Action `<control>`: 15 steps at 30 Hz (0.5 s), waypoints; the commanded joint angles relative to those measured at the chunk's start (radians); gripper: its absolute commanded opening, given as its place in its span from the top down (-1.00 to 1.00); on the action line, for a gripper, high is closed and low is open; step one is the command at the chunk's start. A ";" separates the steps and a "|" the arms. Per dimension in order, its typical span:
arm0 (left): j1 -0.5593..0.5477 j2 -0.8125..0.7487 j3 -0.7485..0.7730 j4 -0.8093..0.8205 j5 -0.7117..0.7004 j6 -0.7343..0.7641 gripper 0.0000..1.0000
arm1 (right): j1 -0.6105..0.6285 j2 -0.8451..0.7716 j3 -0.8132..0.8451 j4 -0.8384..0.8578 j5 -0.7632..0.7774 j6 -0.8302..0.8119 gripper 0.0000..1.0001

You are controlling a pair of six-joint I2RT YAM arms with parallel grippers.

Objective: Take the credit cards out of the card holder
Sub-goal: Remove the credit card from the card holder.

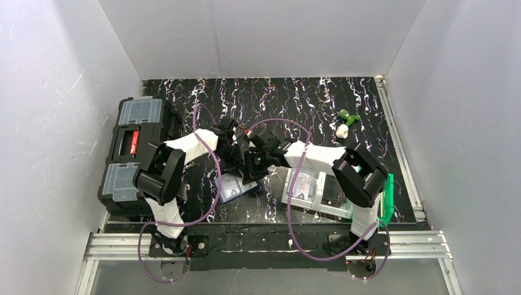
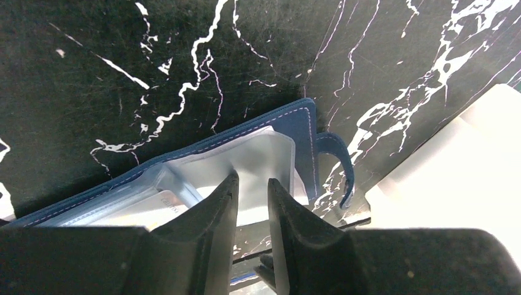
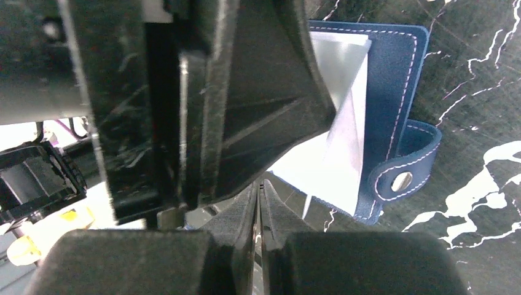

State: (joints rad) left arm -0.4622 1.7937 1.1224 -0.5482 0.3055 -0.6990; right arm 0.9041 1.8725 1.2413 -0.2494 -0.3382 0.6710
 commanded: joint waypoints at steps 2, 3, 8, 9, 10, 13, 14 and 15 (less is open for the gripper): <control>0.003 -0.048 0.047 -0.071 -0.035 0.049 0.48 | -0.018 0.011 -0.038 0.098 0.020 0.041 0.80; 0.003 -0.055 0.053 -0.078 -0.041 0.055 0.46 | -0.024 0.020 -0.044 0.105 0.012 0.050 0.82; 0.003 -0.097 0.080 -0.133 -0.102 0.083 0.36 | -0.048 0.070 -0.066 0.137 -0.027 0.094 0.89; 0.003 -0.112 0.078 -0.143 -0.119 0.088 0.33 | -0.050 0.078 -0.067 0.138 -0.030 0.099 0.89; 0.004 -0.128 0.074 -0.153 -0.137 0.092 0.31 | -0.052 0.084 -0.065 0.137 -0.032 0.103 0.90; 0.004 -0.188 0.044 -0.182 -0.195 0.100 0.24 | -0.057 0.097 -0.060 0.129 -0.037 0.110 0.91; 0.005 -0.214 0.029 -0.189 -0.211 0.099 0.22 | -0.059 0.099 -0.058 0.128 -0.039 0.111 0.91; 0.007 -0.239 0.011 -0.192 -0.223 0.096 0.21 | -0.060 0.100 -0.055 0.126 -0.043 0.111 0.91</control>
State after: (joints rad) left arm -0.4610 1.6891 1.1681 -0.6667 0.1784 -0.6246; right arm 0.8475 1.9572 1.1797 -0.1403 -0.3721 0.7682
